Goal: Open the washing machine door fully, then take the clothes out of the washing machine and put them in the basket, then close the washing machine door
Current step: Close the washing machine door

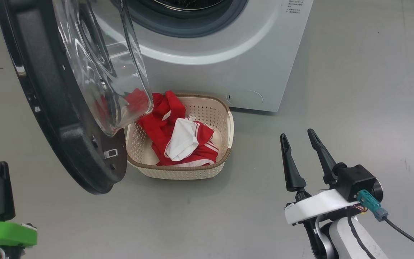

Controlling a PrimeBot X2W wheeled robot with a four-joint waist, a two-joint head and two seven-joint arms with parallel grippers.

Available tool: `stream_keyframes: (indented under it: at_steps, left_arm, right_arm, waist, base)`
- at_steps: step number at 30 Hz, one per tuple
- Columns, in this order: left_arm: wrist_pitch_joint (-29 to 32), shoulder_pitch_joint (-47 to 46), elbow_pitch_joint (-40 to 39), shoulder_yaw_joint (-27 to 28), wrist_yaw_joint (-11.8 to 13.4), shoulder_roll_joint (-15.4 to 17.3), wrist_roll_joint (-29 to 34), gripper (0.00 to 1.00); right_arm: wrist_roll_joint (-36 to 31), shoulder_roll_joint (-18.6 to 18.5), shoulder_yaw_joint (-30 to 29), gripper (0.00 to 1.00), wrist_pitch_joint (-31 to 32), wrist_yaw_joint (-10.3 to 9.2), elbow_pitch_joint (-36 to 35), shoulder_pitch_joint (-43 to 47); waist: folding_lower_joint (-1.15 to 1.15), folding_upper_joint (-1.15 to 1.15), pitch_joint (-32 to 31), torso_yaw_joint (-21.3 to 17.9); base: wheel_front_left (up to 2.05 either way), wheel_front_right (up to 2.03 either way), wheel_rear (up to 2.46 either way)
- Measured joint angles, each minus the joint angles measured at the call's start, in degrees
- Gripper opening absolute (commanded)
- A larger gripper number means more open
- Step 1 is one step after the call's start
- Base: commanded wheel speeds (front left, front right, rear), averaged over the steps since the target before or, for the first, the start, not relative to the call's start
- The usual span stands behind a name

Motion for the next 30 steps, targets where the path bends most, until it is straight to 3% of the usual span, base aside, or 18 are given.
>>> stream_keyframes:
  at_steps: [8,16,26,30]
  left_arm:
    - [0.0,-0.4,0.7,-2.1,0.0,0.3,-6.8,0.0]
    - [4.3,-2.0,0.7,-1.4,0.0,-0.9,-20.7,0.0]
    - [18.2,-5.4,0.8,4.9,0.0,-6.4,-48.7,0.0]
    - [24.7,-6.0,2.0,6.7,0.0,-7.3,-57.1,0.0]
  right_arm:
    - [0.1,0.0,0.2,1.0,0.0,0.0,0.0,0.0]
    - [0.4,0.0,0.2,1.0,0.0,0.0,0.0,0.0]
    - [0.4,0.0,0.4,1.0,0.0,0.0,0.0,0.0]
    - [0.4,0.0,0.6,1.0,0.0,0.0,0.1,0.0]
  waist:
    - [0.0,0.0,0.0,0.0]
    - [0.0,0.0,-0.1,-0.1]
    - [0.0,0.0,-0.4,-0.2]
    - [0.0,0.0,-0.6,-0.2]
  base:
    - [0.0,0.0,0.0]
    - [0.0,0.0,0.0]
    - [0.0,0.0,0.0]
    - [0.0,0.0,0.0]
